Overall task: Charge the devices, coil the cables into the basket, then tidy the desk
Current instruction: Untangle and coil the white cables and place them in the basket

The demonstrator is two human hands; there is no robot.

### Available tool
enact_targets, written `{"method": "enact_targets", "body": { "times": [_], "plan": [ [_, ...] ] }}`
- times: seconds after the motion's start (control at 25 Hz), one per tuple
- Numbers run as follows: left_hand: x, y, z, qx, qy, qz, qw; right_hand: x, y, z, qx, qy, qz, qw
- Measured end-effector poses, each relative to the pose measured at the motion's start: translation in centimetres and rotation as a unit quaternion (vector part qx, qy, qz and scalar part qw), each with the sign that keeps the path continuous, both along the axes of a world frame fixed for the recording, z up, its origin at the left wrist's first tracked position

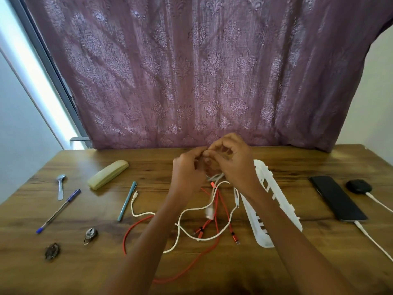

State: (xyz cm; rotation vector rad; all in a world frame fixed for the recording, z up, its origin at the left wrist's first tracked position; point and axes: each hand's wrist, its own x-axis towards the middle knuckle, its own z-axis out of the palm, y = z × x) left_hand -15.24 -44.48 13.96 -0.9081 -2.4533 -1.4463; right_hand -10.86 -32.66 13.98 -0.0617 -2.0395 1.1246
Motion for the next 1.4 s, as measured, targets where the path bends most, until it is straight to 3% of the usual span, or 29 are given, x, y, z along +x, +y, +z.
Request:
{"method": "enact_targets", "body": {
  "times": [0.12, 0.24, 0.48, 0.64, 0.84, 0.92, 1.04, 1.12, 1.24, 1.4],
  "plan": [
    [0.2, 0.2, 0.0, 0.062, -0.046, 0.031, 0.997, 0.3, -0.8, -0.6, -0.044, 0.019, -0.026, 0.998],
    [0.1, 0.1, 0.3, 0.082, -0.052, 0.052, 0.994, 1.1, -0.8, -1.1, -0.086, -0.044, -0.031, 0.995],
    [0.7, 0.1, 0.1, 0.078, -0.067, 0.039, 0.994, 1.4, -0.7, -0.3, -0.070, -0.094, -0.041, 0.992],
    [-0.4, -0.2, 0.1, 0.006, 0.003, 0.012, 1.000, 1.7, -0.5, 0.3, -0.185, -0.138, 0.019, 0.973],
    [-1.0, -0.9, 0.3, -0.044, 0.192, -0.050, 0.979, 1.6, 0.0, 1.2, -0.202, -0.145, 0.063, 0.967],
    [-0.8, -1.0, 0.8, -0.026, 0.196, -0.053, 0.979, 1.6, 0.1, 1.3, -0.211, -0.147, 0.087, 0.962],
    [-0.3, -0.8, 1.3, -0.023, 0.115, -0.020, 0.993, 1.7, 0.3, 0.8, -0.224, -0.122, 0.075, 0.964],
    [-0.1, -0.8, 1.2, -0.017, 0.041, 0.012, 0.999, 1.8, 0.0, 0.2, -0.180, -0.091, 0.017, 0.979],
    [0.4, -0.5, 0.8, 0.008, -0.043, 0.039, 0.998, 2.0, -0.2, -0.8, 0.018, -0.007, -0.139, 0.990],
    [0.9, 0.0, 0.9, 0.035, -0.058, 0.085, 0.994, 2.4, -1.1, -2.1, 0.140, -0.002, -0.147, 0.979]
  ]
}}
